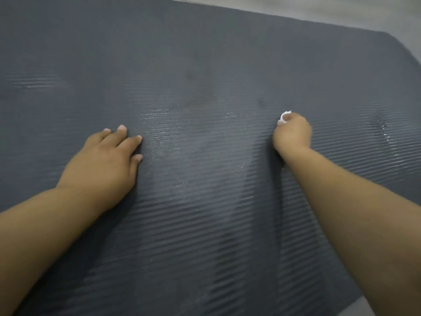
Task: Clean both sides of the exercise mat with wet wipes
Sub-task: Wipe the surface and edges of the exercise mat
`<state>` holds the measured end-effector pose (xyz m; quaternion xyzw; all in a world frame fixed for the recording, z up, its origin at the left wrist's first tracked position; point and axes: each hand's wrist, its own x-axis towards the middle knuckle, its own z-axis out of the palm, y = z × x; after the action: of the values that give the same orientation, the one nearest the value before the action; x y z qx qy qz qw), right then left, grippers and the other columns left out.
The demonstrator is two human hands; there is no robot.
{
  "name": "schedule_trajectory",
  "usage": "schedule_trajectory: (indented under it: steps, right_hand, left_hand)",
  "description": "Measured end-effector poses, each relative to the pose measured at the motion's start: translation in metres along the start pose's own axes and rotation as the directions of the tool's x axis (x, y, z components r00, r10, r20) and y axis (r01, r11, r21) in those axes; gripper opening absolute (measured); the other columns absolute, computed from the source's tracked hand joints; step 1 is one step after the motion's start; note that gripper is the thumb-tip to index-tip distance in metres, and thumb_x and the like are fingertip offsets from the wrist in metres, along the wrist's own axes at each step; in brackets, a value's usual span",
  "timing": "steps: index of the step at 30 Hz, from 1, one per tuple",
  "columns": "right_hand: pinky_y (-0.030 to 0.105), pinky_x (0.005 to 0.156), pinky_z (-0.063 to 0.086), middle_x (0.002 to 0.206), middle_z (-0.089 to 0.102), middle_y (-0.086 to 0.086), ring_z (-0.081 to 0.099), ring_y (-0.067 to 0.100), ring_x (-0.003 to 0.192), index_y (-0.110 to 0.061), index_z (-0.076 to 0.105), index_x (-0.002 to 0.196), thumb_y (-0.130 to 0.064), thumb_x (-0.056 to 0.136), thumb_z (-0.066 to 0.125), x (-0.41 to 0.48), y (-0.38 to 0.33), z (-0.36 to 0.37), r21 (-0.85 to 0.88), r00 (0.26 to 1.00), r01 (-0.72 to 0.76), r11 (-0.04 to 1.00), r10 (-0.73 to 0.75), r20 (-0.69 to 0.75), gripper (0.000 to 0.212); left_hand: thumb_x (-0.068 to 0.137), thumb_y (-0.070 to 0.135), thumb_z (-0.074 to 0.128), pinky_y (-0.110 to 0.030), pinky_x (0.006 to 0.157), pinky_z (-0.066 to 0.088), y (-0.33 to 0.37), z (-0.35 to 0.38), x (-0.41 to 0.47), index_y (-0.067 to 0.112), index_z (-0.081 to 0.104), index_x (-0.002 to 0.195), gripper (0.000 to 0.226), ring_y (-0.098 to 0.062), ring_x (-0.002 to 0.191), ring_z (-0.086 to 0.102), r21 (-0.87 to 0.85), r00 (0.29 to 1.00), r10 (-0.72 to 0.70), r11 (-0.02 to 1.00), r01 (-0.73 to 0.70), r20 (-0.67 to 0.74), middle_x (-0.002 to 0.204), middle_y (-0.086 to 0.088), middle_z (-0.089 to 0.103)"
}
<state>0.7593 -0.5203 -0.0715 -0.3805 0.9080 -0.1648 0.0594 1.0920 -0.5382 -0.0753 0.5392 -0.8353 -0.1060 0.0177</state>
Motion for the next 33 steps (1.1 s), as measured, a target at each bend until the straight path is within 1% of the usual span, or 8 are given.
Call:
schedule_trajectory:
  steps: [4, 8, 14, 19, 24, 28, 30, 33]
  right_hand:
    - [0.022, 0.064, 0.03, 0.088, 0.052, 0.013, 0.047, 0.024, 0.078, -0.013, 0.039, 0.068, 0.001, 0.085, 0.045, -0.045, -0.083, 0.039, 0.111, 0.933, 0.344, 0.933, -0.352, 0.069, 0.023]
    - [0.021, 0.072, 0.029, 0.103, 0.055, 0.013, 0.051, 0.025, 0.095, -0.008, 0.059, 0.112, -0.018, 0.095, 0.046, -0.09, -0.122, 0.056, 0.26, 0.49, 0.78, 0.569, -0.814, 0.312, 0.024]
    - [0.021, 0.077, 0.032, 0.105, 0.058, 0.017, 0.057, 0.03, 0.1, -0.009, 0.06, 0.101, -0.008, 0.093, 0.041, 0.035, -0.002, 0.013, -0.008, 0.991, 0.128, 0.992, -0.128, 0.037, 0.021]
    - [0.026, 0.074, 0.034, 0.106, 0.057, 0.018, 0.055, 0.033, 0.099, -0.007, 0.06, 0.11, -0.009, 0.093, 0.043, -0.014, 0.015, 0.011, -0.026, 0.953, 0.293, 0.956, -0.29, 0.083, 0.024]
    - [0.027, 0.073, 0.04, 0.089, 0.055, 0.01, 0.051, 0.02, 0.077, -0.017, 0.059, 0.126, -0.022, 0.091, 0.039, -0.083, 0.026, 0.002, 0.2, 0.5, 0.801, 0.565, -0.814, 0.297, 0.041]
    - [0.037, 0.078, 0.042, 0.102, 0.054, 0.023, 0.055, 0.04, 0.093, -0.018, 0.052, 0.133, -0.02, 0.095, 0.039, -0.015, 0.113, -0.032, -0.171, 0.932, 0.361, 0.917, -0.356, 0.064, 0.04]
    - [0.036, 0.08, 0.037, 0.112, 0.052, 0.026, 0.051, 0.041, 0.102, -0.011, 0.049, 0.133, -0.012, 0.095, 0.041, -0.007, 0.135, -0.044, -0.227, 0.996, 0.085, 0.97, -0.083, 0.018, 0.039]
    - [0.033, 0.082, 0.036, 0.116, 0.054, 0.023, 0.051, 0.037, 0.106, -0.002, 0.054, 0.12, -0.01, 0.093, 0.041, -0.044, 0.115, -0.029, -0.098, 0.978, 0.208, 0.973, -0.206, 0.026, 0.031]
  left_hand:
    - [0.097, 0.031, 0.039, -0.038, 0.112, 0.021, 0.0, -0.005, 0.0, 0.01, 0.035, 0.143, 0.051, -0.029, 0.14, 0.025, -0.046, 0.997, -0.071, 0.996, 0.072, 0.021, 0.153, -0.008, 0.028]
    - [0.097, 0.03, 0.039, -0.04, 0.111, 0.024, -0.002, -0.01, -0.001, 0.011, 0.036, 0.143, 0.05, -0.026, 0.14, 0.026, -0.057, 0.996, -0.074, 0.995, 0.077, 0.057, 0.154, -0.003, 0.027]
    - [0.098, 0.027, 0.038, -0.038, 0.112, 0.022, -0.005, -0.01, -0.002, 0.011, 0.036, 0.143, 0.048, -0.028, 0.14, 0.025, -0.034, 0.995, -0.061, 0.997, 0.064, 0.085, 0.154, -0.005, 0.026]
    - [0.096, 0.028, 0.042, -0.042, 0.114, 0.016, 0.013, -0.006, 0.001, 0.001, 0.044, 0.136, 0.049, -0.041, 0.134, 0.028, 0.015, 0.997, -0.028, 1.0, 0.027, 0.073, 0.147, -0.019, 0.034]
    - [0.1, 0.04, 0.027, -0.031, 0.116, 0.0, 0.073, 0.003, -0.008, 0.017, 0.013, 0.151, 0.058, -0.028, 0.145, 0.002, -0.021, 0.975, 0.118, 0.993, -0.116, 0.191, 0.159, -0.002, 0.004]
    - [0.1, 0.041, 0.024, -0.036, 0.118, 0.005, 0.104, 0.013, -0.02, 0.019, 0.011, 0.151, 0.057, -0.028, 0.145, 0.0, 0.012, 0.962, 0.166, 0.985, -0.173, 0.217, 0.159, 0.0, 0.0]
    - [0.1, 0.039, 0.026, -0.04, 0.117, 0.007, 0.11, 0.019, -0.024, 0.017, 0.016, 0.151, 0.056, -0.031, 0.144, 0.003, 0.026, 0.969, 0.146, 0.988, -0.154, 0.2, 0.159, -0.003, 0.005]
    - [0.099, 0.034, 0.031, -0.045, 0.116, 0.009, 0.115, 0.022, -0.025, 0.014, 0.025, 0.149, 0.054, -0.035, 0.143, 0.007, 0.027, 0.975, 0.128, 0.99, -0.135, 0.181, 0.157, -0.007, 0.012]
